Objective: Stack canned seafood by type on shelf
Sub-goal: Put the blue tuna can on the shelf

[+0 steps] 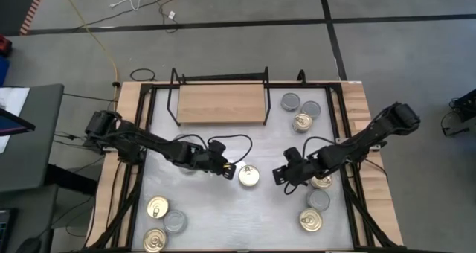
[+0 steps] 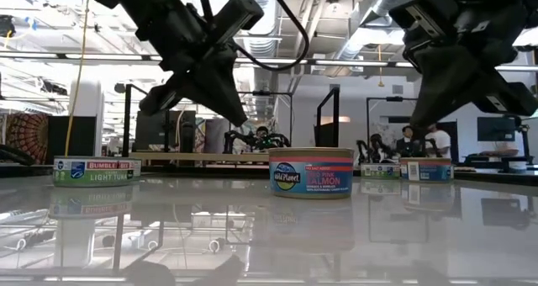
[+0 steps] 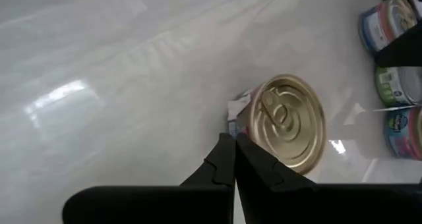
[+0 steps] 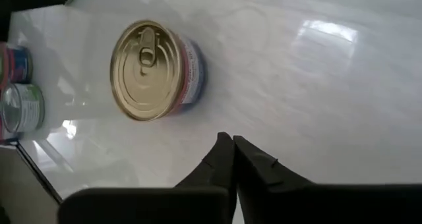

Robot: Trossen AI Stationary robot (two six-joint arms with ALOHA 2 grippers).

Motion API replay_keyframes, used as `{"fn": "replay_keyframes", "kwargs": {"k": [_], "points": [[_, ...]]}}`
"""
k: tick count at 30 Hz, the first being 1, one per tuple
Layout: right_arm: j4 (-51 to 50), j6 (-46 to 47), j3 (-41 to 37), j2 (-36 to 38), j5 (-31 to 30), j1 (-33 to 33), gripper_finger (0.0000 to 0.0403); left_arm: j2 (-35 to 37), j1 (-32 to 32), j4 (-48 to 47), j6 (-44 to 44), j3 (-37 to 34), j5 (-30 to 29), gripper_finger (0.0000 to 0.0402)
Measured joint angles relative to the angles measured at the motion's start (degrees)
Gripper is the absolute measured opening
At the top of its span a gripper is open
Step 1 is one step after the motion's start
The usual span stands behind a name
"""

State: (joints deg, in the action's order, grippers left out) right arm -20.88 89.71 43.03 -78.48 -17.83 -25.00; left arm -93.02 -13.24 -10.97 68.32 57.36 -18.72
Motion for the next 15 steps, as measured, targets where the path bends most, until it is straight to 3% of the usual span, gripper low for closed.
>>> {"fn": "replay_keyframes", "kwargs": {"k": [8,15], "points": [[0.2,-0.2,0.0,-0.4,-0.1,1.0,0.0061,0.0,3.4,0.1,-12.0,0.0,-1.0,0.0],[7.3,-1.7,0.0,-2.8,-5.0,0.4,0.0062,0.0,3.1,0.2,-10.0,0.0,5.2,0.0]]}}
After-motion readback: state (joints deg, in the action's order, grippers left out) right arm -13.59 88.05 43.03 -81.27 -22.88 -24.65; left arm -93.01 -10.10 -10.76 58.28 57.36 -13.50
